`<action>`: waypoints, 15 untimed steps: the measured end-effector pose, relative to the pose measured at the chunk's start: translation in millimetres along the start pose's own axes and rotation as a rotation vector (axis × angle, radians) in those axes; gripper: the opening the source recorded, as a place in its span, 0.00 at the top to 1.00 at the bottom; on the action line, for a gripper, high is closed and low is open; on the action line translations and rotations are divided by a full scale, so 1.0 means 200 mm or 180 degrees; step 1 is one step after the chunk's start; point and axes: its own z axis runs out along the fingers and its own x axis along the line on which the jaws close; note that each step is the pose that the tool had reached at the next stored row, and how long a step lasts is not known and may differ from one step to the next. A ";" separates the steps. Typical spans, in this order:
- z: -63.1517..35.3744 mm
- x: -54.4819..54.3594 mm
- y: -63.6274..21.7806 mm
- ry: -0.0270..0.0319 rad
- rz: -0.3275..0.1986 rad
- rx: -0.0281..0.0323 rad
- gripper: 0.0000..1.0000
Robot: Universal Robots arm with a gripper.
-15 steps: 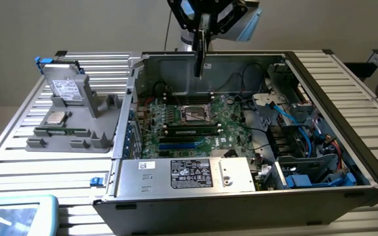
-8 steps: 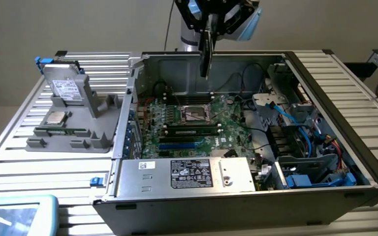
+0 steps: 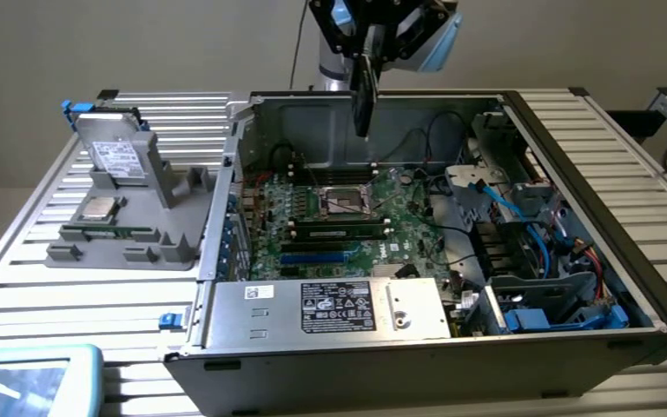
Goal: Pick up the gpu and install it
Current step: 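Insert the gpu into the slot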
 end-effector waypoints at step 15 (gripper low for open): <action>0.009 0.00 -0.001 0.0052 -0.0687 0.0028 0.73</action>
